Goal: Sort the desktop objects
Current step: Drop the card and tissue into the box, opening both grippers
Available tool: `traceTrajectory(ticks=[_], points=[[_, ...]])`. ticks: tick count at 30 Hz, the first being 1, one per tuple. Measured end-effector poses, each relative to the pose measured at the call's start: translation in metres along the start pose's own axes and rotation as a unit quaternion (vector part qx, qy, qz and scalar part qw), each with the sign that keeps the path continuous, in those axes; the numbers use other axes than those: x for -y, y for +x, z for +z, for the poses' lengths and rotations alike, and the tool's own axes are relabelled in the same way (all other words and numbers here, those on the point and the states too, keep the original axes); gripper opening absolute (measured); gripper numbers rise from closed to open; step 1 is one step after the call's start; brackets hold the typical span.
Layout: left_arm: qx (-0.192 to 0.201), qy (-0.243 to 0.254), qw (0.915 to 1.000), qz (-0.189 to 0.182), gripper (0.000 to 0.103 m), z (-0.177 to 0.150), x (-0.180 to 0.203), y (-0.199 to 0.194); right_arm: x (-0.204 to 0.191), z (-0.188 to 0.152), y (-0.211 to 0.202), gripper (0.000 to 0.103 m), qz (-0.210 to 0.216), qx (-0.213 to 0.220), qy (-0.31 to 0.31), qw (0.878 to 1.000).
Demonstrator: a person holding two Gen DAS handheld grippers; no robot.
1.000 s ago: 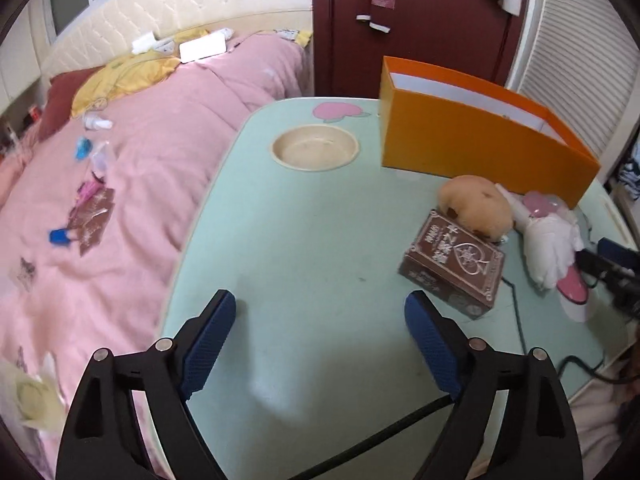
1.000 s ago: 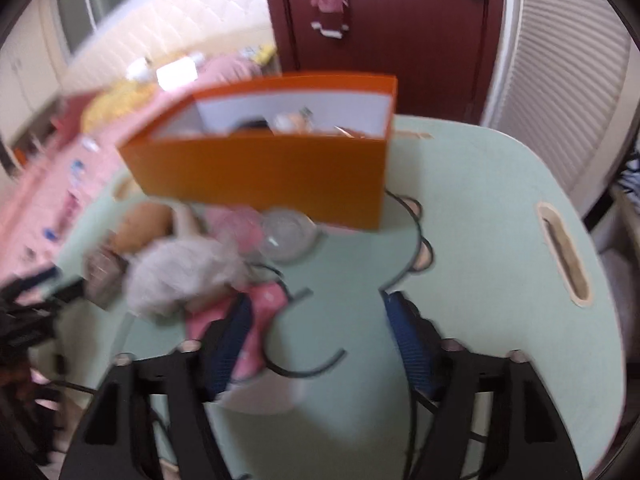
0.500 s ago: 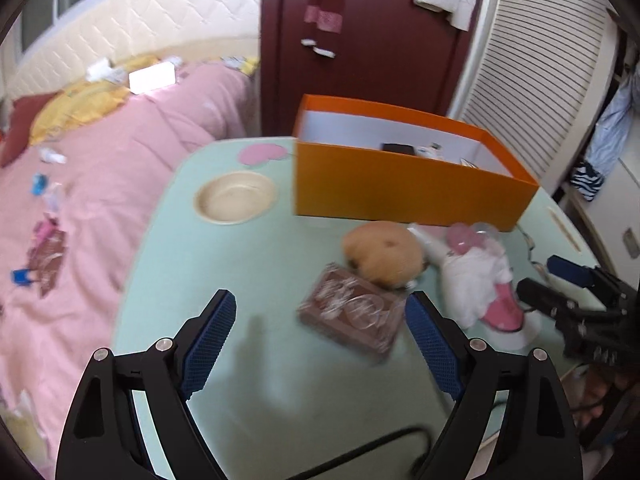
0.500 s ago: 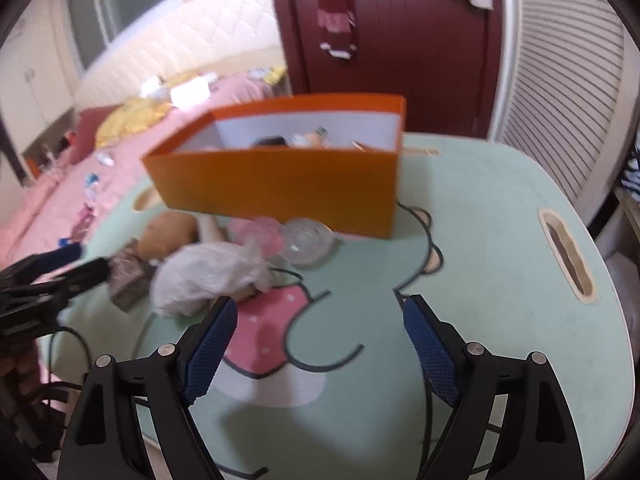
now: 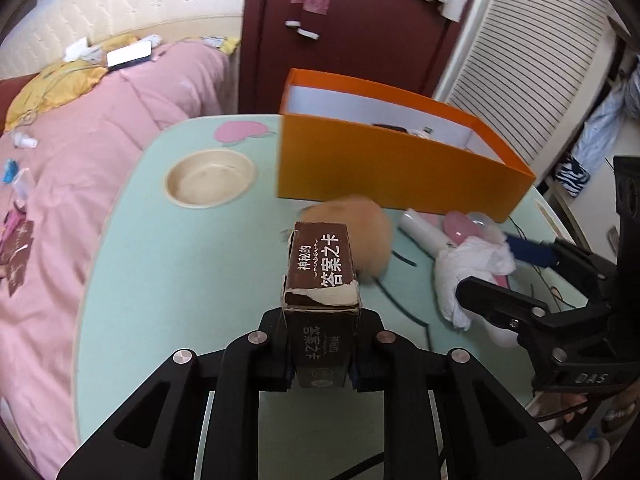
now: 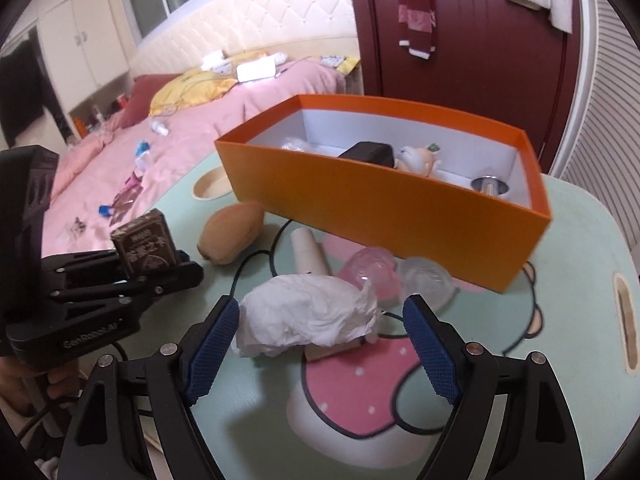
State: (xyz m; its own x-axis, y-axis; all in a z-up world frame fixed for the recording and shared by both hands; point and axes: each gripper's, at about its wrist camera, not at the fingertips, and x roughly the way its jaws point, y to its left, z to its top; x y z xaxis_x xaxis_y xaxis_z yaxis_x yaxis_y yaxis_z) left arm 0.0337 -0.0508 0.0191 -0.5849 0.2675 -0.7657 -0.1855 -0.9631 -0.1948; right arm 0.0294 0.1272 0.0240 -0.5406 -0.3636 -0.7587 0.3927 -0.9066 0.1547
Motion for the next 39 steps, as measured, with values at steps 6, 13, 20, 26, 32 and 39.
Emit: traceTrajectory(ticks=[6, 13, 20, 26, 32, 39], points=[[0.038, 0.009, 0.9992, -0.001, 0.02, 0.019, 0.002, -0.027, -0.001, -0.003, 0.002, 0.029, 0.006, -0.014, -0.012, 1.0], [0.089, 0.05, 0.9944, -0.027, 0.02, 0.077, 0.025, -0.04, 0.012, 0.026, -0.032, 0.029, 0.024, 0.057, 0.005, 0.998], [0.099, 0.078, 0.9916, -0.03, 0.021, 0.139, 0.06, -0.013, 0.034, 0.084, -0.038, 0.022, -0.028, 0.114, 0.015, 0.993], [0.043, 0.067, 0.9968, -0.01, 0.05, 0.142, 0.059, 0.028, 0.055, 0.088, -0.016, 0.046, -0.043, 0.09, 0.039, 0.994], [0.06, 0.027, 0.9978, -0.009, 0.065, 0.134, 0.031, 0.014, 0.074, 0.07, -0.02, 0.05, -0.051, 0.094, 0.063, 0.992], [0.082, -0.001, 0.9965, 0.015, 0.065, 0.12, 0.002, -0.021, 0.1, 0.056, -0.047, 0.052, -0.062, 0.112, 0.105, 0.986]])
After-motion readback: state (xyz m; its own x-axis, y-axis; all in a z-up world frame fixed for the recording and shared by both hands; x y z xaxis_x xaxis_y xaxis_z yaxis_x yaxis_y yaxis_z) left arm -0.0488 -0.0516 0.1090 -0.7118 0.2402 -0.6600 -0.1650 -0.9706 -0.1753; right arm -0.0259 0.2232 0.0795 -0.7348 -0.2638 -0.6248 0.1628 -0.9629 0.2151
